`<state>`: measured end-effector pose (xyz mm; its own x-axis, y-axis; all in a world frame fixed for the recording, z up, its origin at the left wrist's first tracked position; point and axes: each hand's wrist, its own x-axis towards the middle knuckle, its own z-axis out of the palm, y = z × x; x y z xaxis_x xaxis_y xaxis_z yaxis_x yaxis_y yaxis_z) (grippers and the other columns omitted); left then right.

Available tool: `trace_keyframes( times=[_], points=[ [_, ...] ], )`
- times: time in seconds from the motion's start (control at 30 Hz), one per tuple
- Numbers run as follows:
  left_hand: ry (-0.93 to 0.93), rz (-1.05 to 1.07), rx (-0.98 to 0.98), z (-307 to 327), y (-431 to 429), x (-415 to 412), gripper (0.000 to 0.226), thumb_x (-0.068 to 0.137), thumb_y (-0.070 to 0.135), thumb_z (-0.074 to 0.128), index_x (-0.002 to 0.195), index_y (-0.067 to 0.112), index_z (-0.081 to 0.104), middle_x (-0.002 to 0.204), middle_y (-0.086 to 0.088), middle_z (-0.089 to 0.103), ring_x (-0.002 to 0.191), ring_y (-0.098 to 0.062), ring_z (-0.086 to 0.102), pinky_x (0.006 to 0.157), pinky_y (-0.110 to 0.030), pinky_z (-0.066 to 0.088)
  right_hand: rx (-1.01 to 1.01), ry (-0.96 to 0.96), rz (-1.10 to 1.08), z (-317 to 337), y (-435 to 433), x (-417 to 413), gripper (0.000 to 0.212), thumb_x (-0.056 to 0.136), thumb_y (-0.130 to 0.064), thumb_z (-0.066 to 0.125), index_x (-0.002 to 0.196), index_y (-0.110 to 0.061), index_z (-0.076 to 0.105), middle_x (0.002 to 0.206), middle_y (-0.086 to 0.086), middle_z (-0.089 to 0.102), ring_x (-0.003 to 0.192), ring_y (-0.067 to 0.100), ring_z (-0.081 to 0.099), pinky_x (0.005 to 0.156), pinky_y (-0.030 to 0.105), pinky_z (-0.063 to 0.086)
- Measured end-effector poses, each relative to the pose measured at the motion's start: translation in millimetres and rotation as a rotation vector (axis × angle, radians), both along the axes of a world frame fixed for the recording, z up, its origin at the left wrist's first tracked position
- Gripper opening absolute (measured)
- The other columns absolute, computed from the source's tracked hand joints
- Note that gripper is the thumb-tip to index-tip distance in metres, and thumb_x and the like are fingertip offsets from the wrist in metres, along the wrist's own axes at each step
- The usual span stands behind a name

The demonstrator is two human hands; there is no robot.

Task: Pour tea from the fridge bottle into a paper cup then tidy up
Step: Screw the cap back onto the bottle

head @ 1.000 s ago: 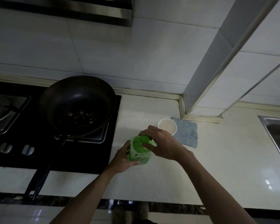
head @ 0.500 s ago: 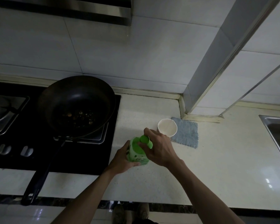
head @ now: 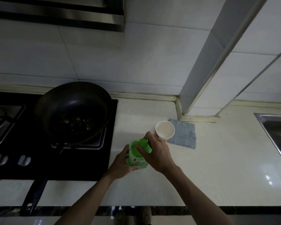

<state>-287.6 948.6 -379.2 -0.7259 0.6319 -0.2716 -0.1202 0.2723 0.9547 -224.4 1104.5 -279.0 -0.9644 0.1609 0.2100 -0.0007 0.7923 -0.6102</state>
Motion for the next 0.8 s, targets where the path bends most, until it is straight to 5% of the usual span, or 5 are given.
trace_keyframes(
  times=[0.27, 0.47, 0.6, 0.7, 0.8],
  points=[
    [-0.030, 0.019, -0.004, -6, 1, -1, 0.084, 0.061, 0.004, 0.088, 0.123, 0.040, 0.043, 0.117, 0.005, 0.062, 0.102, -0.001, 0.063, 0.079, -0.027, 0.057, -0.133, -0.230, 0.062, -50, 20, 15, 0.103, 0.066, -0.055, 0.078, 0.148, -0.020, 0.026, 0.147, 0.001, 0.033, 0.135, 0.018, 0.032, 0.110, 0.040, 0.038],
    [-0.141, -0.004, 0.003, -13, -2, -3, 0.092, 0.046, 0.013, 0.086, 0.126, 0.028, 0.044, 0.121, -0.003, 0.060, 0.108, -0.017, 0.060, 0.080, -0.032, 0.058, -0.314, -0.234, 0.020, -59, 14, 17, 0.095, 0.073, -0.036, 0.082, 0.149, -0.028, 0.026, 0.148, -0.010, 0.038, 0.134, 0.008, 0.039, 0.107, 0.032, 0.043],
    [-0.185, -0.038, -0.077, -6, -2, -9, 0.079, 0.062, -0.002, 0.076, 0.129, 0.021, 0.039, 0.117, -0.011, 0.059, 0.099, -0.018, 0.061, 0.066, -0.016, 0.054, -0.393, -0.202, -0.008, -50, 14, 18, 0.084, 0.069, -0.021, 0.087, 0.134, -0.041, 0.036, 0.128, -0.028, 0.047, 0.118, -0.001, 0.050, 0.090, 0.023, 0.054],
    [-0.340, 0.144, -0.128, -1, -4, -13, 0.056, 0.083, -0.002, 0.056, 0.133, 0.018, 0.040, 0.117, -0.019, 0.059, 0.088, -0.018, 0.060, 0.069, -0.021, 0.054, -0.423, -0.171, -0.045, -40, 12, 17, 0.084, 0.066, -0.018, 0.089, 0.127, -0.049, 0.039, 0.123, -0.028, 0.052, 0.114, -0.008, 0.052, 0.086, 0.016, 0.052],
    [-0.652, 0.377, 0.023, 17, -6, -14, 0.016, 0.090, 0.014, 0.042, 0.093, 0.009, 0.057, 0.083, -0.014, 0.062, 0.071, -0.021, 0.062, 0.066, -0.028, 0.054, -0.454, -0.143, -0.045, -22, 11, 11, 0.083, 0.065, -0.018, 0.090, 0.127, -0.046, 0.043, 0.124, -0.018, 0.057, 0.114, -0.003, 0.054, 0.088, 0.017, 0.051]
  ],
)
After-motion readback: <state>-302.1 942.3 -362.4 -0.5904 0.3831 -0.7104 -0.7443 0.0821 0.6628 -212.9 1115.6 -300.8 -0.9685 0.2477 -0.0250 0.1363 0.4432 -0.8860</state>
